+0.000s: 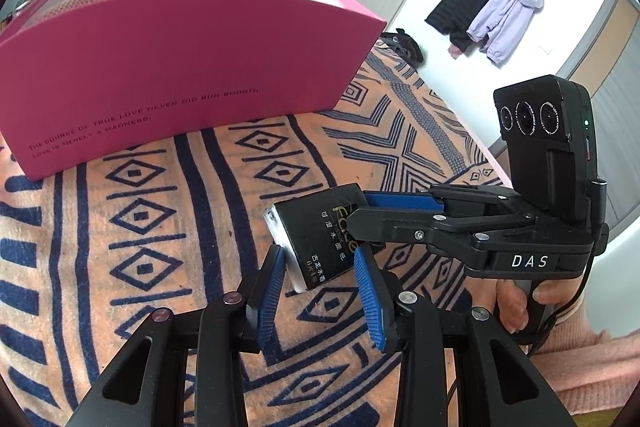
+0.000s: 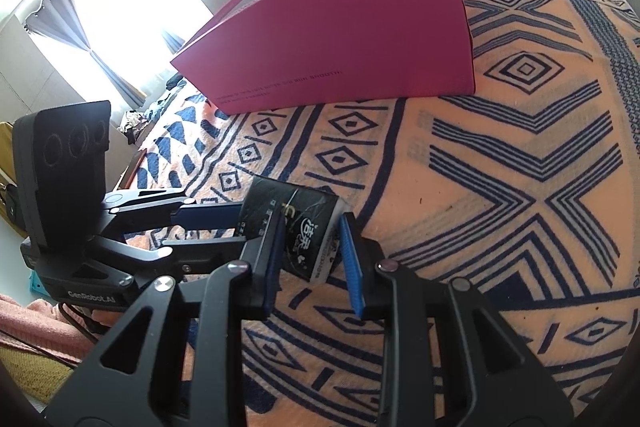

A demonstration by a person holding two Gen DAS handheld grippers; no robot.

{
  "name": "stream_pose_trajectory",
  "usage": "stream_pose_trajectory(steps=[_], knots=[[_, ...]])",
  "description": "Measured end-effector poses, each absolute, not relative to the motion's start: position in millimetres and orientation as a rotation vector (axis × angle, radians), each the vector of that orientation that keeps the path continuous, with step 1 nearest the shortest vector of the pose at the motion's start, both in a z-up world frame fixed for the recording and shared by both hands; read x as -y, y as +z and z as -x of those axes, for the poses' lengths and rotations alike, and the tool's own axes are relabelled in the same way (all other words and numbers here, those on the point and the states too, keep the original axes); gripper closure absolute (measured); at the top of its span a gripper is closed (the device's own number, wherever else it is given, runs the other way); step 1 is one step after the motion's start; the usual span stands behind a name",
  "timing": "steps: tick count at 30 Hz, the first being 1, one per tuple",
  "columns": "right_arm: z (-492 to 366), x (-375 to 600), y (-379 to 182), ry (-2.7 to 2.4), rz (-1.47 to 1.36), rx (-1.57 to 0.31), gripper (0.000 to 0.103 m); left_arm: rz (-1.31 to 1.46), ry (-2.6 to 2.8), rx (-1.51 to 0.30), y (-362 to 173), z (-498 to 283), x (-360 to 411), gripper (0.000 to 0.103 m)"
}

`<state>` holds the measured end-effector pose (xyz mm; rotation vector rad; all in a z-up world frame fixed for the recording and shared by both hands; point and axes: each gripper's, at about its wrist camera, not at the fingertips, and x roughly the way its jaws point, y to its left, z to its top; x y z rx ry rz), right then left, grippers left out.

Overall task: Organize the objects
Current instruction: 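Lift the black Face tissue pack off the blanket toward the pink box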

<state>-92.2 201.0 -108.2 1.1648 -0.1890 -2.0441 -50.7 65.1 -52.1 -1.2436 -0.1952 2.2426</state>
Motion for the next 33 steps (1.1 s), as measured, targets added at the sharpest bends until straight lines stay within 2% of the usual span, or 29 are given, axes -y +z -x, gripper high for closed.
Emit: stream_pose_trajectory(steps=[33], knots=[[87.0, -195.4, -87.3, -2.057, -1.086, 0.177, 0.072, 1.163, 2.326, 0.163, -28.3, 43.0, -62.9, 0.067]])
